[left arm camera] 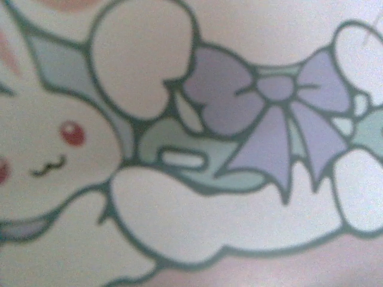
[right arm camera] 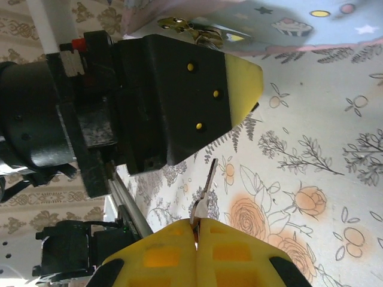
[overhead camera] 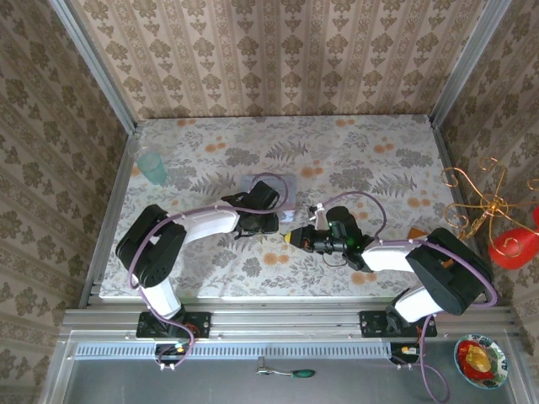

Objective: Unlock the padlock with the key

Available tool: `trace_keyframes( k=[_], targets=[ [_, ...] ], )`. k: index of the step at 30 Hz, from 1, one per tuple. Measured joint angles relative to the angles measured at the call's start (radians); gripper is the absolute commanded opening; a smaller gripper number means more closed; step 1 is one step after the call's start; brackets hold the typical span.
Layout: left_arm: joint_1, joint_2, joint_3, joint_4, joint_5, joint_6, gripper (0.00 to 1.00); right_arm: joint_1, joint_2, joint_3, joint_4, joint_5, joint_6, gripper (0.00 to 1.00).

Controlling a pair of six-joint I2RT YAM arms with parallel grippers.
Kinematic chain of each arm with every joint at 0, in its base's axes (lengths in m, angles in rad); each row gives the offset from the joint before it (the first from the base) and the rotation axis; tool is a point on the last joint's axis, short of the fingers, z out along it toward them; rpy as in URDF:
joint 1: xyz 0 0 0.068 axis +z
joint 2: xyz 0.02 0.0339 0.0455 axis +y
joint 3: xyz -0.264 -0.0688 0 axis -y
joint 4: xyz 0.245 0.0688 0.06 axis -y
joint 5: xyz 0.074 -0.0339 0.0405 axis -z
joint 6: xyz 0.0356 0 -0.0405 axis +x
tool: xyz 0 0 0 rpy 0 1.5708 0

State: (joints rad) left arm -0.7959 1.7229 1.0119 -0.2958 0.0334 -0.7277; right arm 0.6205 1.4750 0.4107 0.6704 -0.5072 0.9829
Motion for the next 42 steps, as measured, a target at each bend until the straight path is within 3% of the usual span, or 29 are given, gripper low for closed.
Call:
trace_keyframes(
  k=[13,22,42],
  targets=[
    [0.111,-0.173,-0.158,0.149,0.235,-0.216,0.23,0.018,0.042,-0.082,0.237,0.028,-0.070,0.00],
    [0.136,-0.214,-0.232,0.314,0.349,-0.360,0.22,0.035,0.055,-0.093,0.354,0.031,-0.122,0.00],
    [0.144,-0.285,-0.312,0.499,0.479,-0.539,0.21,0.037,-0.019,-0.108,0.386,0.064,-0.291,0.00]
  ],
)
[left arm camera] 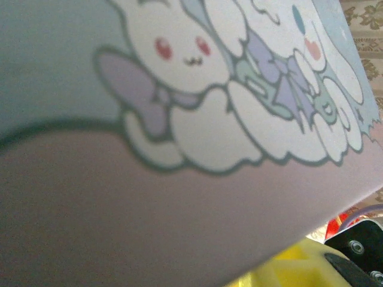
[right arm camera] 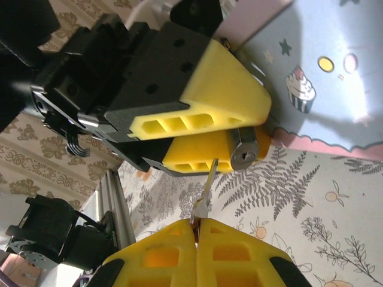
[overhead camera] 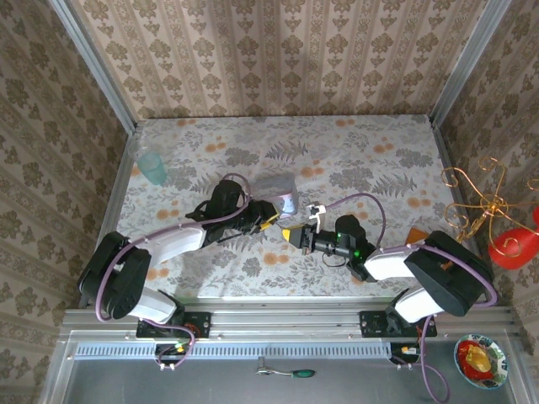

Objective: Unlock the padlock with the key

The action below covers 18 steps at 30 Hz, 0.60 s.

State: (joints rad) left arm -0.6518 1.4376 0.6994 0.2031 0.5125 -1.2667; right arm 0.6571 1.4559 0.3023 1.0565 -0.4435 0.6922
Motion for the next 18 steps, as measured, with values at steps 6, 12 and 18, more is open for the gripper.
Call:
trace_keyframes(
  k=[6,12,18],
  targets=[
    [0.000,-0.007,-0.015,0.037,0.026,-0.032,0.20,0.000,-0.029,-0.001,-0.011,0.005,-0.043,0.00],
    [0.006,-0.011,-0.025,0.061,0.041,-0.059,0.20,0.000,-0.031,-0.001,-0.013,0.007,-0.068,0.00],
    [0.019,-0.041,-0.055,0.082,0.043,-0.081,0.20,-0.003,-0.031,-0.013,-0.013,0.006,-0.092,0.00]
  ],
)
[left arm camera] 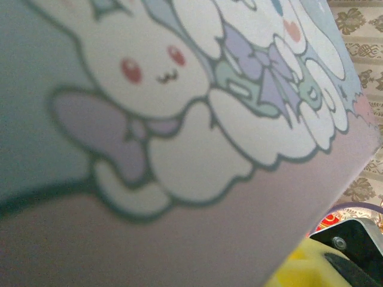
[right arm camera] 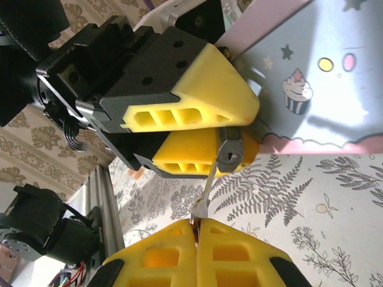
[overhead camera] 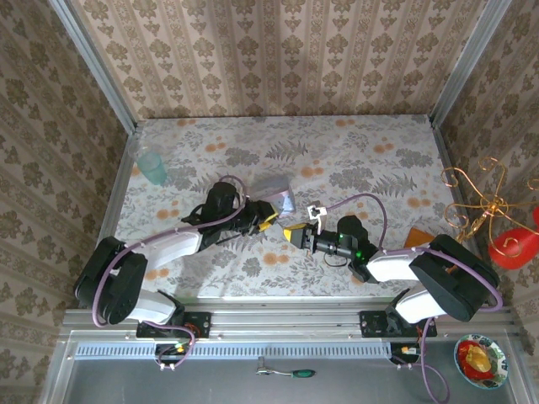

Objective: Unlock the padlock with the key

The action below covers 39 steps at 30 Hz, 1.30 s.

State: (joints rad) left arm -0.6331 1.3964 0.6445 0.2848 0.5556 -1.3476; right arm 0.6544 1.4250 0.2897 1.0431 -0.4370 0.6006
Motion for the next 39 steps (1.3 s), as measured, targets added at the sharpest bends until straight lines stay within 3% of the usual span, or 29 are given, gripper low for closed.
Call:
trace_keyframes(
  k=[39],
  targets=[
    [0.001,-0.010,-0.010,0.031,0.042,-0.048,0.20,-0.005,0.015,-0.003,0.009,-0.019,-0.023,0.00]
  ],
)
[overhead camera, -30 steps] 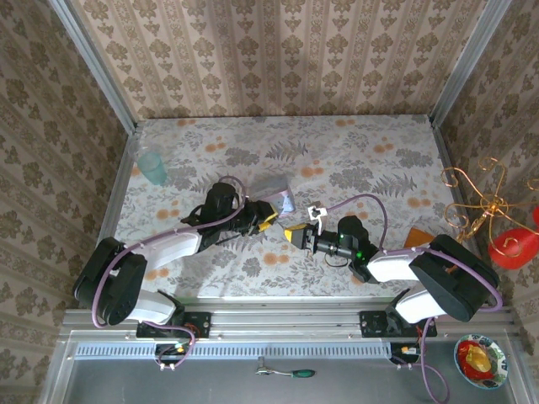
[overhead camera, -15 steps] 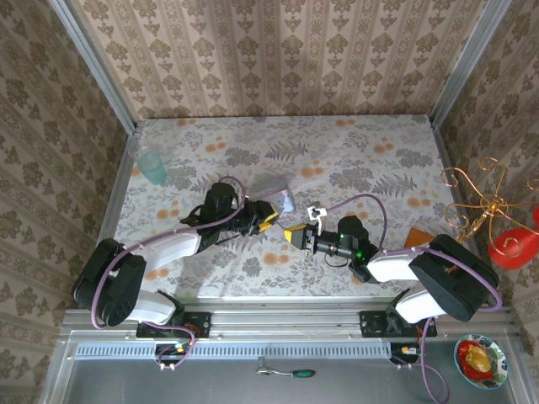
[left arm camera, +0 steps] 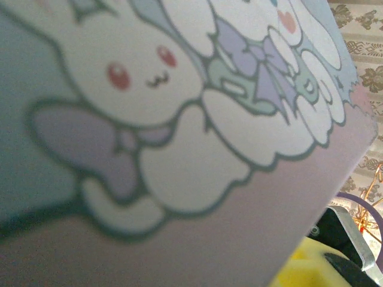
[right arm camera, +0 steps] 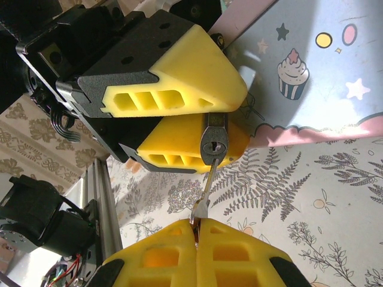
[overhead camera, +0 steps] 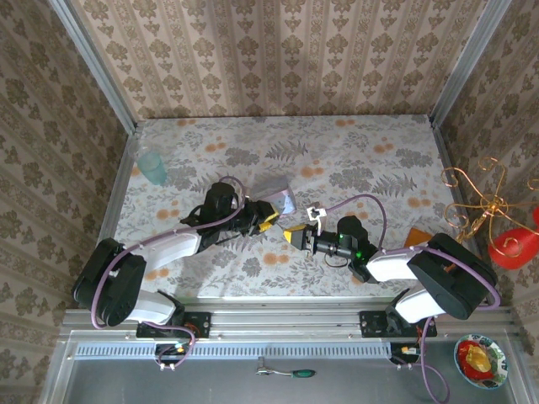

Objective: Unlock the padlock with the key

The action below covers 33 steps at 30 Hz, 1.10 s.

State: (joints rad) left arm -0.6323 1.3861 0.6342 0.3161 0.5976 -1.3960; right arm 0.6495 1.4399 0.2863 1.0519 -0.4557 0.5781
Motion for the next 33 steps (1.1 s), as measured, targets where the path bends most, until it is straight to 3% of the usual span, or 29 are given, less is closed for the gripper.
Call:
trace_keyframes(
  k=[33],
  targets=[
    [-0.003,0.000,0.000,0.002,0.002,0.000,0.21,0.000,-0.009,0.000,0.022,0.008,-0.026,0.00]
  ],
)
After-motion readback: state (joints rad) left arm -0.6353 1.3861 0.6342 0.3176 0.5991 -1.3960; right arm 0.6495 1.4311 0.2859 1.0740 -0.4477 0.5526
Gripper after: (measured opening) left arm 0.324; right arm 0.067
